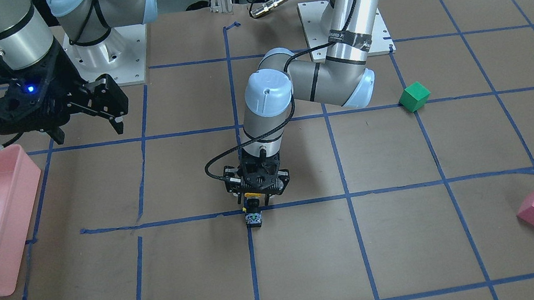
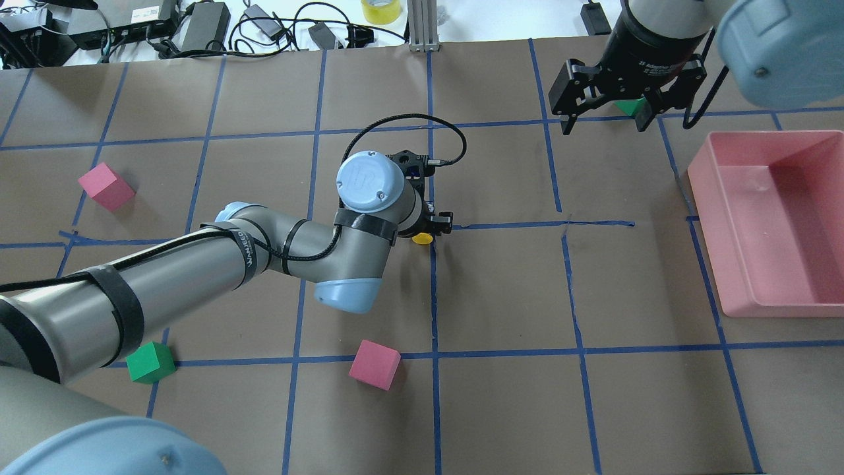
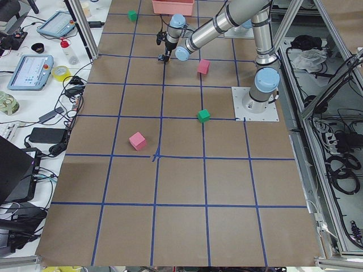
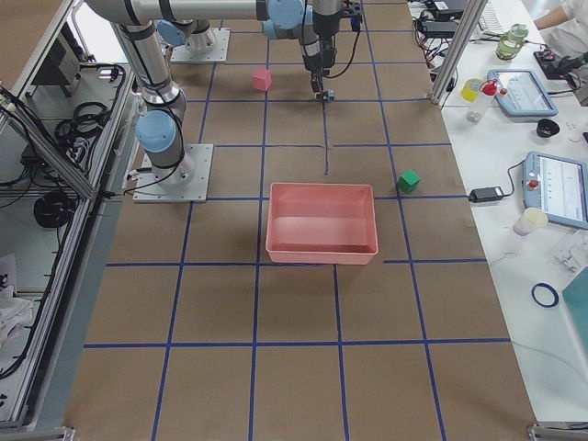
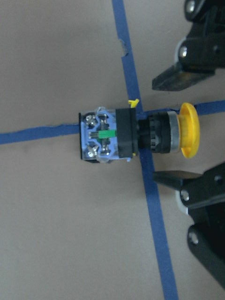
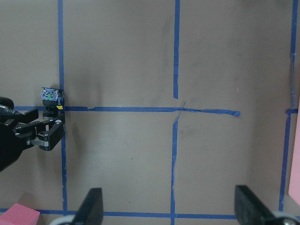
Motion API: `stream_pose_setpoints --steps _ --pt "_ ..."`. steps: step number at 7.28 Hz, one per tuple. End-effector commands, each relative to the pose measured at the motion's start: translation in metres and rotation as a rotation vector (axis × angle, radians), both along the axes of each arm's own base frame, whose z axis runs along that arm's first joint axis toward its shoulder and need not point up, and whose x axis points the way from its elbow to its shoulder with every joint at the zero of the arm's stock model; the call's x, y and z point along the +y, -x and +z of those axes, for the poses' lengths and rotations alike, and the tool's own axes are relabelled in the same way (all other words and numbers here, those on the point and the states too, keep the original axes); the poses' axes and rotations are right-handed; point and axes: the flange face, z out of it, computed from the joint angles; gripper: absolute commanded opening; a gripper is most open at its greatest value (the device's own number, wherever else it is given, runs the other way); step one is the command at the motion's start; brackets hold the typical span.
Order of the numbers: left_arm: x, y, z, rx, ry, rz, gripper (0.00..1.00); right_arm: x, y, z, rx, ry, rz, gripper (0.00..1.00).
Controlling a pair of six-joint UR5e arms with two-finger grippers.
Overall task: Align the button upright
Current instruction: 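Lift the button with the left gripper and rotate it cap-down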
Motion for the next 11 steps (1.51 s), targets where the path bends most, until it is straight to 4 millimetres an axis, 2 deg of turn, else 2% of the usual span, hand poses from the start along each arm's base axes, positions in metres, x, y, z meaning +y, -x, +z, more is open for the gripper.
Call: stream_pose_setpoints --steps 1,2,3,4,5,7,8,10,11 --pt "-0.001 0.0 -0.004 -0.003 -0.005 -0.002 0.55 0.0 0.0 0.0 0.0 0.0 0.0 1.0" --pt "0.0 0.0 -0.005 -0.011 -0.013 -0.026 0.14 0.0 0.0 0.001 0.0 0.001 0.0 1.0" --pt "0.0 0.0 -0.005 -0.014 -0.02 -0.029 0.0 0.0 0.001 0.0 0.0 -0.002 -0.002 1.0" --pt "-0.003 0.001 0.002 -0.015 -0.01 -0.043 0.0 0.0 0.001 0.001 0.0 0.001 -0.002 1.0" --pt "-0.013 0.005 0.025 -0.042 -0.067 -0.059 0.0 0.0 0.001 0.0 0.0 0.0 -0.002 1.0" --pt "-0.047 0.013 0.091 -0.128 -0.193 -0.087 0.0 -0.001 0.002 0.0 0.0 0.0 -0.003 1.0" --pt "-0.053 0.006 0.108 -0.243 -0.222 -0.16 0.0 -0.001 0.002 0.0 0.0 0.0 -0.003 1.0" --pt "-0.058 -0.012 0.116 -0.464 -0.222 -0.407 0.0 -0.001 0.002 0.0 0.0 0.0 -0.003 1.0" --pt "-0.061 -0.017 0.114 -0.536 -0.225 -0.521 0.0 0.0 0.002 0.0 0.0 -0.002 -0.003 1.0"
